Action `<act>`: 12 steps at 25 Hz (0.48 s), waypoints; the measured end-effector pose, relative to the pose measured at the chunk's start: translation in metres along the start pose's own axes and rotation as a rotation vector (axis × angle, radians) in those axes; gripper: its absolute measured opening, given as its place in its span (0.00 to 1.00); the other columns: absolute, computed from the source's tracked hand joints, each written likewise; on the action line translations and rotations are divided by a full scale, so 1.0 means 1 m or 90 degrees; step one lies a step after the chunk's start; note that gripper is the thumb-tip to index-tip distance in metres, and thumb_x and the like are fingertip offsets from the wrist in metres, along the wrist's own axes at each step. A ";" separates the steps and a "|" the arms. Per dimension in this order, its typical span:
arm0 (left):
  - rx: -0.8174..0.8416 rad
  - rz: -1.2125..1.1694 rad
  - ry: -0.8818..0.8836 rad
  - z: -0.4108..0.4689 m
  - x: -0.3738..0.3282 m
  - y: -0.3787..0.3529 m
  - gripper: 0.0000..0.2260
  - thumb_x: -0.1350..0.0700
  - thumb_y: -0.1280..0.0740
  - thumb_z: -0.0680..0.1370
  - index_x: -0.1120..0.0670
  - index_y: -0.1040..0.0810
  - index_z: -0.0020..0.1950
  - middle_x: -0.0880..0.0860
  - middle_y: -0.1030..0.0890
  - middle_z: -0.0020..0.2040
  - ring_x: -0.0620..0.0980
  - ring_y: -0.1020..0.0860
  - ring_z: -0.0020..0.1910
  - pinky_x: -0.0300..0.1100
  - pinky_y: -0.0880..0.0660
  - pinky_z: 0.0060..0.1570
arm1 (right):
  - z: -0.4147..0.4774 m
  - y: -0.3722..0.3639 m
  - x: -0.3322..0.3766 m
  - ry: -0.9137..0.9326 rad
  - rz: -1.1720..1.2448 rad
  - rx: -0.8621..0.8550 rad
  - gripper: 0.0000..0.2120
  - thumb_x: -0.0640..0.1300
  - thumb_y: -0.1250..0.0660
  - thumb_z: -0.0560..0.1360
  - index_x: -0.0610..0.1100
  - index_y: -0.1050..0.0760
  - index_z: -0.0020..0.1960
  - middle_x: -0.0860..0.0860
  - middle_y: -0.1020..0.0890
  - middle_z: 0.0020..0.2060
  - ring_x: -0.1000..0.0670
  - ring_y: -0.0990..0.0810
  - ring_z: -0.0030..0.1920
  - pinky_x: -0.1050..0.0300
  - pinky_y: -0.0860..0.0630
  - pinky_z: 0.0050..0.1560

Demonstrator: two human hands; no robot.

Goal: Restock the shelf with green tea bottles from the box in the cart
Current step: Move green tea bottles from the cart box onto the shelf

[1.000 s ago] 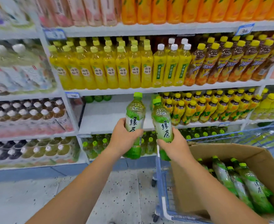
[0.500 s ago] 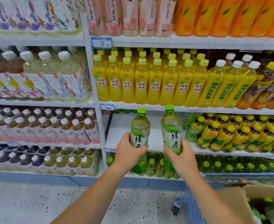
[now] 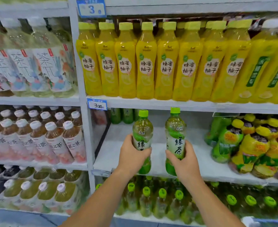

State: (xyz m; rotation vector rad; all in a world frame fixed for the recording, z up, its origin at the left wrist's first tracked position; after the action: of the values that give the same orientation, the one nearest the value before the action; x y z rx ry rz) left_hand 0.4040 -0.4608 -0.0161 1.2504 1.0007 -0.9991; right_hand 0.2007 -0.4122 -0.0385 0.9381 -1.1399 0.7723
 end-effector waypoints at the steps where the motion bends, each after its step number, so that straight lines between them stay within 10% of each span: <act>1: -0.003 -0.003 -0.016 0.007 0.008 -0.006 0.21 0.51 0.22 0.63 0.42 0.25 0.52 0.44 0.16 0.46 0.39 0.18 0.42 0.43 0.18 0.43 | 0.008 -0.004 -0.013 0.007 0.003 -0.004 0.24 0.47 0.23 0.71 0.60 0.31 0.61 0.67 0.19 0.47 0.68 0.21 0.47 0.70 0.26 0.39; 12: -0.020 -0.046 -0.195 0.045 0.053 -0.053 0.22 0.56 0.21 0.67 0.40 0.25 0.55 0.40 0.17 0.46 0.34 0.19 0.44 0.30 0.25 0.40 | 0.062 -0.024 -0.078 0.125 0.019 0.007 0.27 0.46 0.22 0.71 0.64 0.37 0.55 0.61 0.22 0.51 0.70 0.22 0.47 0.74 0.25 0.36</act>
State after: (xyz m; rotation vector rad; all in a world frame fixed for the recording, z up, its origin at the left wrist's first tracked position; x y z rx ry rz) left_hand 0.3684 -0.5112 -0.0783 1.0038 0.8228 -1.1859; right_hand 0.1776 -0.4812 -0.1103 0.8361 -0.9804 0.8756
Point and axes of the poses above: each hand's wrist, its own z-axis towards the middle knuckle, its own y-axis out of the back of the hand, x = y × z, the point moved 5 cm from there along z, towards the middle knuckle
